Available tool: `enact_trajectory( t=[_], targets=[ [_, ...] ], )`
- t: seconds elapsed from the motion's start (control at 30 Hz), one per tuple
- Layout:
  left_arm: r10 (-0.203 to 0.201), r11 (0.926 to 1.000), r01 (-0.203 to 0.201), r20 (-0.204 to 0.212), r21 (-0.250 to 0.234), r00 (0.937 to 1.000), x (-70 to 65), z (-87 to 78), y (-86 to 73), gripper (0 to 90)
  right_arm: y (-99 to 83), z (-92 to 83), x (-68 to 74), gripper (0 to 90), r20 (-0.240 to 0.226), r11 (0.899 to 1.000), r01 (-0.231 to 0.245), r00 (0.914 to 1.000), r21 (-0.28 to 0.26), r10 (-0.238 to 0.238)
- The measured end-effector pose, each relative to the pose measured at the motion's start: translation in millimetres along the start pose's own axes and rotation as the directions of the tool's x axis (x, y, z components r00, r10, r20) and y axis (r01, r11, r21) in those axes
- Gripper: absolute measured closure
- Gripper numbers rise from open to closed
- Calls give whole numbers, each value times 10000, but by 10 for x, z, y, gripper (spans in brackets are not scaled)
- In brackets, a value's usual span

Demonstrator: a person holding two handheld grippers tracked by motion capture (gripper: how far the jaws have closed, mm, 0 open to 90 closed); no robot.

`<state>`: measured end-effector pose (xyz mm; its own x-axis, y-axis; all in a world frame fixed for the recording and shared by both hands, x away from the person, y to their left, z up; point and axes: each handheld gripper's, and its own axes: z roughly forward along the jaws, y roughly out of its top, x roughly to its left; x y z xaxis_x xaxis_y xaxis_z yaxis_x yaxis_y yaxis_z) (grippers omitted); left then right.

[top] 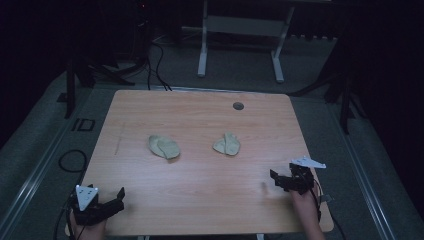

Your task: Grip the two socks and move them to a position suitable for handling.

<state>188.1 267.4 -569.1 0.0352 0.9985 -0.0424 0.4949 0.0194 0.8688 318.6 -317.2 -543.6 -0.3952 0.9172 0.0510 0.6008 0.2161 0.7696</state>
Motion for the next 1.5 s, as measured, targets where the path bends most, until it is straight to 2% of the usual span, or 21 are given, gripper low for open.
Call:
enact_trajectory(
  t=[0.13,0.23,0.4,0.53,0.73,0.8,0.83,0.93,1.03,1.23,1.47,1.5],
  targets=[
    [7,10000,-7,26,24,10000,-2,-2,2,0,124,61,55,131,-351,9999,-121,9993,93,125],
    [-56,10000,56,19,-8,10000,9,-2,0,0,244,108,136,130,-200,10000,17,9998,68,-16],
    [0,9999,-1,117,101,9999,14,9,-6,0,446,176,248,127,-715,9999,-52,9974,-123,43],
    [113,9998,-115,113,166,9999,2,15,-6,0,538,240,357,127,-777,9996,253,9966,-148,-263],
    [311,9995,-311,70,59,9995,-27,-2,1,0,742,459,658,143,-1047,9974,720,9919,-73,-724],
    [332,9994,-333,100,80,9994,-27,0,0,0,769,495,696,143,-1057,9968,798,9912,-76,-802],
    [304,9995,-305,112,56,9995,-23,-1,-1,0,819,566,771,143,-1079,9955,946,9897,-14,-942],
    [255,9997,-255,115,37,9996,-18,-1,-2,0,864,635,834,144,-1146,9948,1020,9882,-25,-1016],
    [246,9997,-247,192,64,9995,-5,2,-5,0,949,782,932,144,-1262,9942,1061,9866,152,-1034],
    [248,9997,-248,215,17,9995,5,-3,-4,0,1058,979,1052,144,-1335,9912,1239,9842,471,-1167],
    [218,9998,-219,233,19,9995,12,-5,-6,0,1112,1161,1100,151,-1239,9901,1183,9864,761,-1084],
    [219,9998,-219,252,27,9994,13,-5,-6,0,1121,1226,1112,185,-1197,9888,1166,9872,927,-1052]
  ],
)
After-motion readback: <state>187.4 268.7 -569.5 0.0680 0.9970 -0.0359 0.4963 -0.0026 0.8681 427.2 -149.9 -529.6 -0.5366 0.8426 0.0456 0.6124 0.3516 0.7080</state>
